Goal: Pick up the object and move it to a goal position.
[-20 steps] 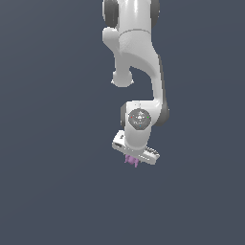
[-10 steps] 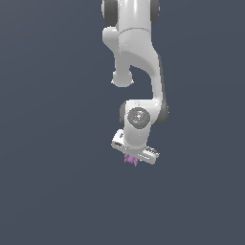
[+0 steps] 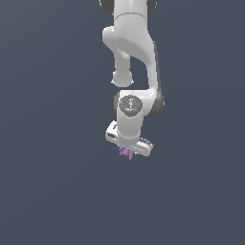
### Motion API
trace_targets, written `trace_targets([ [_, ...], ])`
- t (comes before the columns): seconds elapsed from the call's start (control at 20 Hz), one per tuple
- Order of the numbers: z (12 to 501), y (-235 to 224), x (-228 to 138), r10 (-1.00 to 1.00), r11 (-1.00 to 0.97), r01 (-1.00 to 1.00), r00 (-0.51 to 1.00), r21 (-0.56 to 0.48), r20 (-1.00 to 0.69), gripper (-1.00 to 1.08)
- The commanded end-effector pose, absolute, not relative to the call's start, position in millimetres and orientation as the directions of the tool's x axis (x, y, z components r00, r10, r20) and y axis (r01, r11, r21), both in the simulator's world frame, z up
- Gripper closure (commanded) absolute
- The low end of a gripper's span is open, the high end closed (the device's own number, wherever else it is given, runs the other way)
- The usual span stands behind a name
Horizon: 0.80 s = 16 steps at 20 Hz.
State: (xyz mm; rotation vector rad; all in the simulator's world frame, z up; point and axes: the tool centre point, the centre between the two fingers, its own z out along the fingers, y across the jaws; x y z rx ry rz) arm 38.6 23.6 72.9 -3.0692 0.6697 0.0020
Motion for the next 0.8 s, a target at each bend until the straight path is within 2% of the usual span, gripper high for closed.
trace_targets([
  [0.0,86,13,30,-0.417,-0.909,-0.417,0.909,-0.001,-0.001,1.08],
  [0.75,199,-79,-46,-0.418,-0.909,-0.418,0.909,-0.003,-0.001,1.08],
])
